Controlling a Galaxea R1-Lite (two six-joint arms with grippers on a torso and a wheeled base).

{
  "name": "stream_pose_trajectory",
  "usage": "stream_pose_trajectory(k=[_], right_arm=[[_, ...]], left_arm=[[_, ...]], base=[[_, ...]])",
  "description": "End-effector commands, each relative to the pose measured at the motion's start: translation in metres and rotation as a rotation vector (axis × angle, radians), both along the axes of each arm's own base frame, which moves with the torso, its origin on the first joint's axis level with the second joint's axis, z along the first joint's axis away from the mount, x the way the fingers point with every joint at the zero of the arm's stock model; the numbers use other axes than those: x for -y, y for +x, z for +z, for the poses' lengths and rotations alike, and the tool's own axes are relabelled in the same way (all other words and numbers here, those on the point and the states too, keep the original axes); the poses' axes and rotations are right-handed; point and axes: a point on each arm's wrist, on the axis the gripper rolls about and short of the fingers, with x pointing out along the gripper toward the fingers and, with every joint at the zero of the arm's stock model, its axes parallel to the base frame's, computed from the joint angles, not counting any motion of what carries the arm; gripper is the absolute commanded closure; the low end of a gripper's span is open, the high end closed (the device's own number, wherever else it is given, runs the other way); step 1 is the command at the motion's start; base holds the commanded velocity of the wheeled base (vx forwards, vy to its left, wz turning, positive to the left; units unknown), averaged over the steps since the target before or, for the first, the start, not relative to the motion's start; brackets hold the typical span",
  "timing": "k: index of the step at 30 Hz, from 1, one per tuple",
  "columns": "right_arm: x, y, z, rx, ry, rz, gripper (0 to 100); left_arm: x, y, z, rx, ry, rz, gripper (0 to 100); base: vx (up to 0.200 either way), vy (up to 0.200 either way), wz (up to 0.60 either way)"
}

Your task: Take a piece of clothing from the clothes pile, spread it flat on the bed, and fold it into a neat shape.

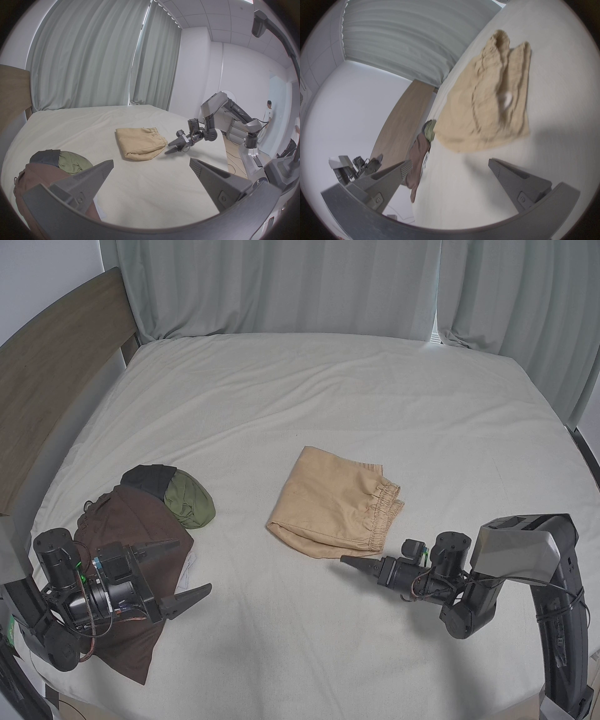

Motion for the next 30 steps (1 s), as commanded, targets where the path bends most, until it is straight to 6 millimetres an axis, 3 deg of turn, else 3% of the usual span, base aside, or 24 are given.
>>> stream_pose_trajectory(k=[1, 8, 13, 19, 24, 30], right_arm=[[-0.025, -0.049, 0.036, 0.03, -0.019, 0.117, 0], [-0.04, -0.049, 0.086, 0.155, 0.065, 0.158, 0], [-0.028, -0.008, 0.109, 0.254, 0.139, 0.083, 0], [-0.005, 0.039, 0.075, 0.255, 0.131, -0.012, 0], [0.01, 0.058, 0.038, 0.211, 0.109, -0.057, 0], [0.024, 0.069, 0.015, 0.187, 0.097, -0.096, 0]], left_arm=[[0.0, -0.002, 0.007, 0.03, -0.003, -0.001, 0], [0.001, -0.003, 0.006, 0.024, -0.002, -0.004, 0], [0.001, -0.002, 0.005, 0.019, -0.002, -0.005, 0], [0.001, -0.002, 0.004, 0.016, -0.001, -0.004, 0], [0.001, -0.002, 0.002, 0.009, -0.001, -0.005, 0], [0.001, -0.002, 0.002, 0.007, -0.001, -0.005, 0]], base=[[0.0, 0.0, 0.0], [0.0, 0.0, 0.0], [0.0, 0.0, 0.0], [0.0, 0.0, 0.0], [0.0, 0.0, 0.0], [0.0, 0.0, 0.0]])
